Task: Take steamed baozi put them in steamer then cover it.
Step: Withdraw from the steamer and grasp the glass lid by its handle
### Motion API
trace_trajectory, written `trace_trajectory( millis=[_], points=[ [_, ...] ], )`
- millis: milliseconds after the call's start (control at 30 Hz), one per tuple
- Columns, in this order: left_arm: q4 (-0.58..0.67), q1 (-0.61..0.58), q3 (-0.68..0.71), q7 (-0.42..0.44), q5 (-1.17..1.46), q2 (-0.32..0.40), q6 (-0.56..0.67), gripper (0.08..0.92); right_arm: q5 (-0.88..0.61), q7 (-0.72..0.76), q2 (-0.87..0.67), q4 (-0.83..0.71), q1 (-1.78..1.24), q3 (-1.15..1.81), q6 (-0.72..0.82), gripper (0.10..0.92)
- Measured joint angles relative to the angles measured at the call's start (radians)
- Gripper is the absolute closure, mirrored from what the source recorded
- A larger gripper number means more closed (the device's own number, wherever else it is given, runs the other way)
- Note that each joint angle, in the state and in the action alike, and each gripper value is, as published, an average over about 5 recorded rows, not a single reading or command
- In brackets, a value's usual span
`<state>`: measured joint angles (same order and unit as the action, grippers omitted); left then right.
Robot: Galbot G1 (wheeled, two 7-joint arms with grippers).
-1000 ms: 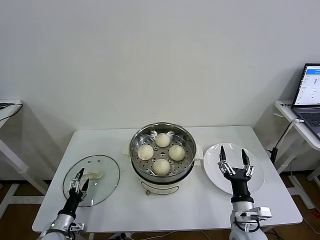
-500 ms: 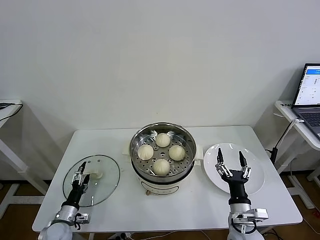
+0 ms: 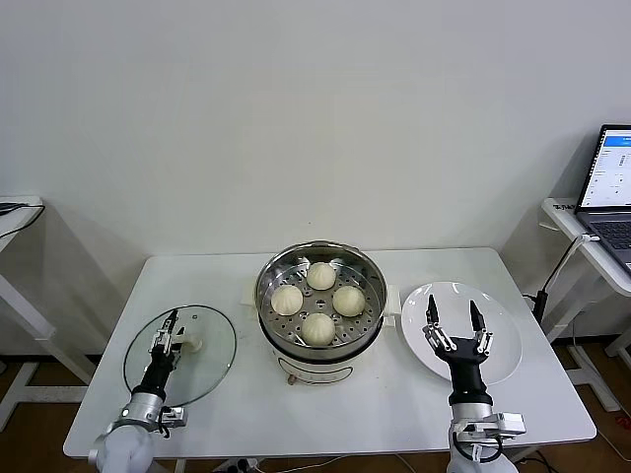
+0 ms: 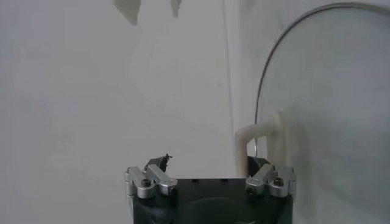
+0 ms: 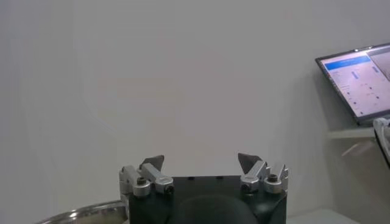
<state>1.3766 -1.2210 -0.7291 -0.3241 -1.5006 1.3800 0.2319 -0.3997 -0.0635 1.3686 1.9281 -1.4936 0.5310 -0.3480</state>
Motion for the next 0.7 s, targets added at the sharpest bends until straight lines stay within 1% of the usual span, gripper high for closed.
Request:
trace_trajectory(
  millis=[267, 500, 600, 700],
  points=[
    [-0.013, 0.002, 0.001, -0.005, -0.012, 0.005, -0.005, 0.563, 0.007, -0.001, 0.005, -0.014, 0.007, -0.010, -0.007, 0.203],
    [0.011, -0.008, -0.003, -0.010, -0.014, 0.010, -0.010, 0.762, 0.007, -0.002, 0.002, -0.018, 0.012, -0.012, -0.011, 0.203],
    [0.036, -0.018, -0.009, -0.008, -0.012, 0.009, -0.014, 0.808, 0.006, -0.003, 0.001, -0.020, 0.016, -0.014, -0.011, 0.203],
    [0.073, -0.034, -0.016, -0.002, -0.003, 0.005, -0.021, 0.811, 0.004, -0.003, 0.001, -0.021, 0.020, -0.017, -0.011, 0.203]
  ],
)
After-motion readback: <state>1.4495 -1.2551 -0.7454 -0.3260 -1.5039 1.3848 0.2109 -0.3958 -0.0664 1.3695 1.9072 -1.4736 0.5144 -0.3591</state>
